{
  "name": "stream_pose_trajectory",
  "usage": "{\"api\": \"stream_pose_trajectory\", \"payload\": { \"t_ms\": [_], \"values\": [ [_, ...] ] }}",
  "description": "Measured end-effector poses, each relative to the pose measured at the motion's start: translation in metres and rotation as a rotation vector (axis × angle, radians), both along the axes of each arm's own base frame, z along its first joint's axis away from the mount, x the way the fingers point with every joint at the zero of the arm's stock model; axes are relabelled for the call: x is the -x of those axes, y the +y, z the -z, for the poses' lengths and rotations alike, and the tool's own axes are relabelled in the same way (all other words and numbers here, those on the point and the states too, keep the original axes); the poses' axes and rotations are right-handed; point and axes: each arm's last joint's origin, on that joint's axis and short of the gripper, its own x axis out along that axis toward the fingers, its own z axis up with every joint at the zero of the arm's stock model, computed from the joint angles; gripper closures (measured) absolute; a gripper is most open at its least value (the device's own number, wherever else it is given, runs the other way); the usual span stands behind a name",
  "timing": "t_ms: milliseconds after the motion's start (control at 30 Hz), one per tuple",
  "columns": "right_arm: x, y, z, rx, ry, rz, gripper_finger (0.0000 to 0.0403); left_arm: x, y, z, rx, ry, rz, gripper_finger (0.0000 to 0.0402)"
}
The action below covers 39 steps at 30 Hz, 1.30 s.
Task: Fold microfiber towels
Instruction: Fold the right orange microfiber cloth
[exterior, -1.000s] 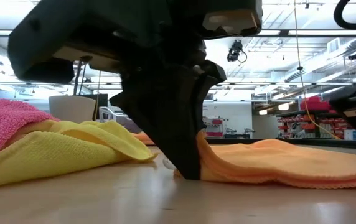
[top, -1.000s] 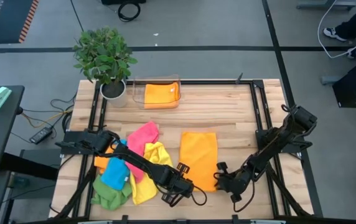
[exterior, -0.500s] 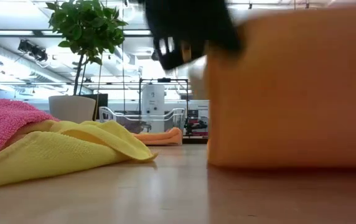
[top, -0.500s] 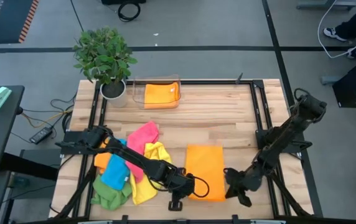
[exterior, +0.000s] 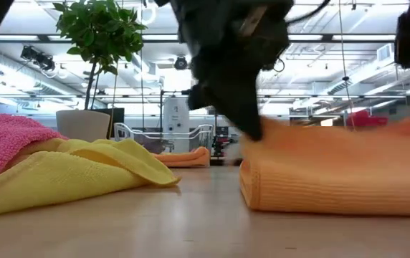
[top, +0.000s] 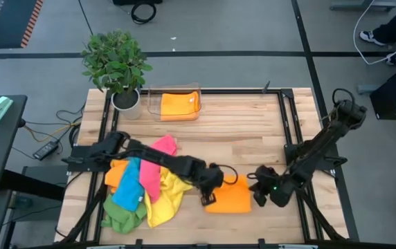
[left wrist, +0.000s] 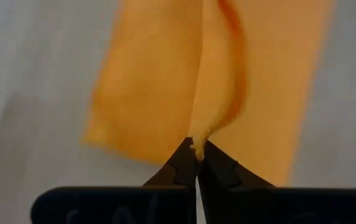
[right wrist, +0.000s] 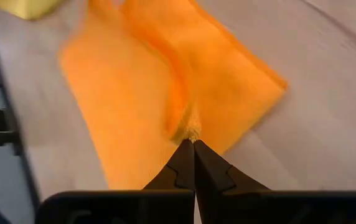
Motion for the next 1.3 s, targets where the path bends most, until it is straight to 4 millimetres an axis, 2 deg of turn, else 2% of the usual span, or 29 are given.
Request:
{"api": "stream_pose_trajectory", "payload": {
  "t_ms": [133, 233, 433, 533, 667, 767, 1067, 1300],
  "values": [
    [-0.008, -0.009, 0.008, 0.021, 0.066, 0.030, 0.0400, -0.006, 0.014, 0.014, 0.002, 0.045, -0.015, 0.0393],
    [-0.011, -0.014, 0.013, 0.049, 0.096, 0.050, 0.0400, -0.008, 0.015, 0.026, -0.004, 0.071, -0.022, 0.0393],
    [-0.016, -0.014, 0.016, 0.074, 0.090, 0.032, 0.0396, -0.008, 0.016, 0.028, 0.003, 0.080, -0.040, 0.0371],
    [-0.017, -0.015, 0.014, 0.084, 0.077, 0.020, 0.0385, -0.009, 0.017, 0.028, -0.011, 0.073, -0.059, 0.0365],
    [-0.017, -0.020, 0.010, 0.096, 0.072, 0.030, 0.0367, -0.009, 0.019, 0.027, -0.016, 0.069, -0.066, 0.0389],
    [-0.017, -0.024, 0.007, 0.095, 0.073, 0.048, 0.0353, -0.009, 0.020, 0.025, -0.041, 0.056, -0.065, 0.0391],
    [-0.014, -0.033, 0.007, 0.117, 0.122, 0.085, 0.0326, -0.009, 0.034, 0.006, -0.080, 0.009, -0.114, 0.0390],
    [-0.014, -0.024, 0.005, 0.071, 0.078, 0.052, 0.0325, -0.010, 0.044, 0.010, -0.093, 0.021, -0.137, 0.0393]
  ]
}}
